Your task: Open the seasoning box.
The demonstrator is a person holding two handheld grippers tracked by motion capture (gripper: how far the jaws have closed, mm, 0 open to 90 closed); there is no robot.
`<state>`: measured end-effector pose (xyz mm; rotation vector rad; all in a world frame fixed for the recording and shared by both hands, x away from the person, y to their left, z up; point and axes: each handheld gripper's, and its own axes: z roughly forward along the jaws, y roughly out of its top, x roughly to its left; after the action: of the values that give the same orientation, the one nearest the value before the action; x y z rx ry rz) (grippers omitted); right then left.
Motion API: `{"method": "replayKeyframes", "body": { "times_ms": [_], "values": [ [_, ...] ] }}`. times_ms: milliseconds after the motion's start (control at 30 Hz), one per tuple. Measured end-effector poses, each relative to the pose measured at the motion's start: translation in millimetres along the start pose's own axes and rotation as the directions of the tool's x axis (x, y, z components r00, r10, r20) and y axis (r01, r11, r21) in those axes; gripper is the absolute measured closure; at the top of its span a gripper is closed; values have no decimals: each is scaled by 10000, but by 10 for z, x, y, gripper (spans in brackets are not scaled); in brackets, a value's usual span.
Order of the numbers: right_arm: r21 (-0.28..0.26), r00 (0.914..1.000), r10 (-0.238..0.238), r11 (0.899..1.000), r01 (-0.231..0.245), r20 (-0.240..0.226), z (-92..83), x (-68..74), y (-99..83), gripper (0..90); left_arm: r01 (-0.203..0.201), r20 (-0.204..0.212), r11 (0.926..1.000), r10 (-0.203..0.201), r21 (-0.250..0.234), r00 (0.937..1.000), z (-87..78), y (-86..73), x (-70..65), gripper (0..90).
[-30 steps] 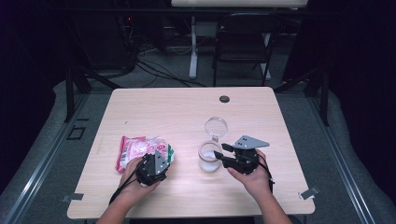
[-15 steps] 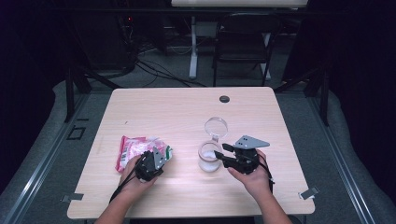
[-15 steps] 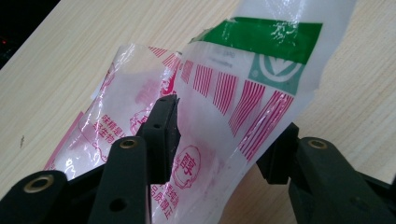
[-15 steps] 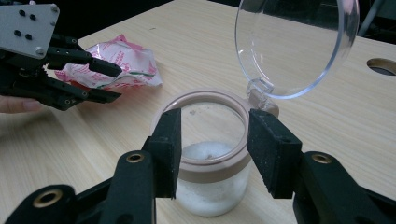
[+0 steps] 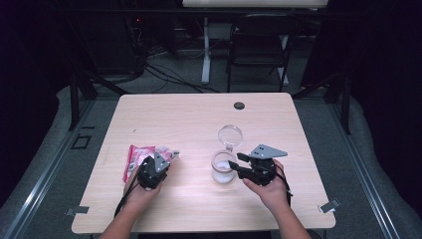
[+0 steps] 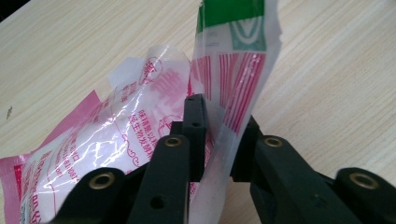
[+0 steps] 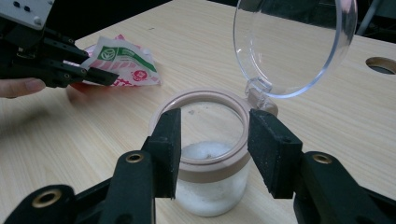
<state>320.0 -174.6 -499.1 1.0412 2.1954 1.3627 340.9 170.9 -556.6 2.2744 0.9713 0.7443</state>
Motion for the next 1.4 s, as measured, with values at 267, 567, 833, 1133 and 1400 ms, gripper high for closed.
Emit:
{"method": "replayKeyframes", "body": {
  "times_ms": [267, 567, 833, 1133, 1400],
  "values": [
    [-5, 10000, 37, 10000, -37, 0, -3, -4, -1, 547, 1276, 586, 9915, -1259, -269, 9903, -52, -12, 153, 889],
    [-2, 10000, 29, 10000, -29, -13, -5, -7, 0, 547, 2539, 1069, 9649, -2461, -669, 9633, -178, -39, 323, 900],
    [-49, 9998, 157, 9999, -158, -121, -15, -14, 3, 545, 3406, 1255, 9310, -3252, -1315, 9373, -423, -87, 517, 900],
    [36, 9998, 163, 9999, -162, -129, 8, -7, 1, 544, 3516, 1131, 9251, -3376, -1434, 9345, -537, -97, 630, 900],
    [-39, 9994, 333, 9994, -334, -127, -9, -40, 0, 544, 3182, 475, 9360, -3146, -1503, 9480, -641, -3, 767, 900]
  ]
}}
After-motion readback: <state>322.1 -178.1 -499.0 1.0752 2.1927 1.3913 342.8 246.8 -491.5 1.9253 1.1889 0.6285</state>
